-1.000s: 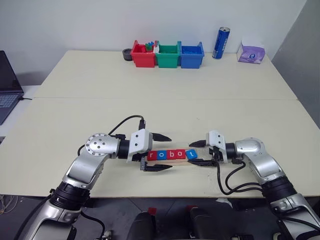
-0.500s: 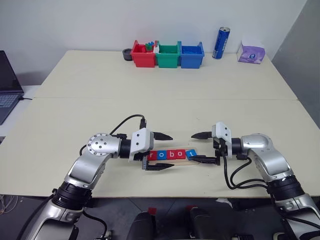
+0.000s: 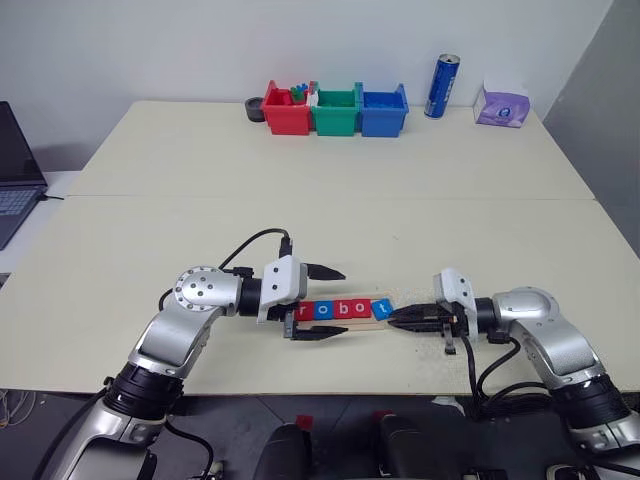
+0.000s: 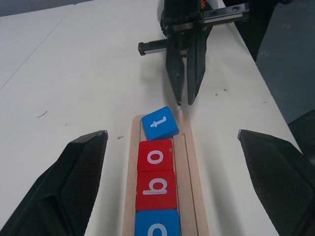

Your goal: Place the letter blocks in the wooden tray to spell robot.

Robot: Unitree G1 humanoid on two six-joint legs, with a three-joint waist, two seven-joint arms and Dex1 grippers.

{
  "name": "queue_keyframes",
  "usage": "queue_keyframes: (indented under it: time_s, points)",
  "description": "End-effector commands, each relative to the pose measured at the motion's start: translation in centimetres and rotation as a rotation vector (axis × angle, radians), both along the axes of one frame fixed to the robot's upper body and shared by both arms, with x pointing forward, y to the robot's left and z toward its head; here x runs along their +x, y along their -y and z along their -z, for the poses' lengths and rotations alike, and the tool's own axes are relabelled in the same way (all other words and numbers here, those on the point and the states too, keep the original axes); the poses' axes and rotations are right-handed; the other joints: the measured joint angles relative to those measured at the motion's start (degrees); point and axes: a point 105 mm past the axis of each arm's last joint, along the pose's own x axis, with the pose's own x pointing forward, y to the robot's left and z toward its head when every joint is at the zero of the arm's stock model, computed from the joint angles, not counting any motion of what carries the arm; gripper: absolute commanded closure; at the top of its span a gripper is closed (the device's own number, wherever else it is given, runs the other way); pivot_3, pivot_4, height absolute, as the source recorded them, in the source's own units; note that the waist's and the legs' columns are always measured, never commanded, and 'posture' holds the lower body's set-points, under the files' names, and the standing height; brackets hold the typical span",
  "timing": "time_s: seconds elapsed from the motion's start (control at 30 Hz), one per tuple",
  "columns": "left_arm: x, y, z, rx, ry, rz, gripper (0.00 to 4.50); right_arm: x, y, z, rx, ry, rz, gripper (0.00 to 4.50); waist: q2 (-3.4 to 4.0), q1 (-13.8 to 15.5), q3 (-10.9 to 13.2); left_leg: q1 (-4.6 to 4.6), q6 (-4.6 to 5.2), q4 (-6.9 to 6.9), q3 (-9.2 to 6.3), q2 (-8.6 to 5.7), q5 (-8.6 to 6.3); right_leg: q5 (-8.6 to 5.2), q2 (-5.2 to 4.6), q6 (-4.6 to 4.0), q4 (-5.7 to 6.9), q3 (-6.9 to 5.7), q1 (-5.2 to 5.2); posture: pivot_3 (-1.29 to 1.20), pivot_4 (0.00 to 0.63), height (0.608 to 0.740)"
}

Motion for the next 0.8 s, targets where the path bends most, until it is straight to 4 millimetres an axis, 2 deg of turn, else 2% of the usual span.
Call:
queue_keyframes:
  time_s: [0.03,0.33,0.8]
  points:
    - [-0.2,0.2,-0.8,-0.009,0.030,0.016,0.00,-0.6,-0.6,-0.5,-0.009,0.041,-0.040,4.48,0.00,0.0,0.0,0.00,0.00,0.00,0.00,0.00,0.00,0.00,0.00,0.00,0.00,0.00,0.00,0.00,0.150,0.740]
    - [-0.1,0.1,-0.8,-0.008,0.030,0.012,0.00,0.0,-1.6,0.5,-0.031,0.056,-0.027,4.48,0.00,0.0,0.0,0.00,0.00,0.00,0.00,0.00,0.00,0.00,0.01,0.00,0.00,0.00,0.00,0.00,0.150,0.740]
    - [-0.4,0.1,-0.7,-0.009,0.032,0.007,0.00,1.3,-2.2,0.4,-0.003,0.065,0.020,4.48,0.00,0.0,0.0,0.00,0.00,0.00,0.01,0.00,0.00,0.00,0.01,0.00,0.00,-0.01,0.00,0.00,0.150,0.740]
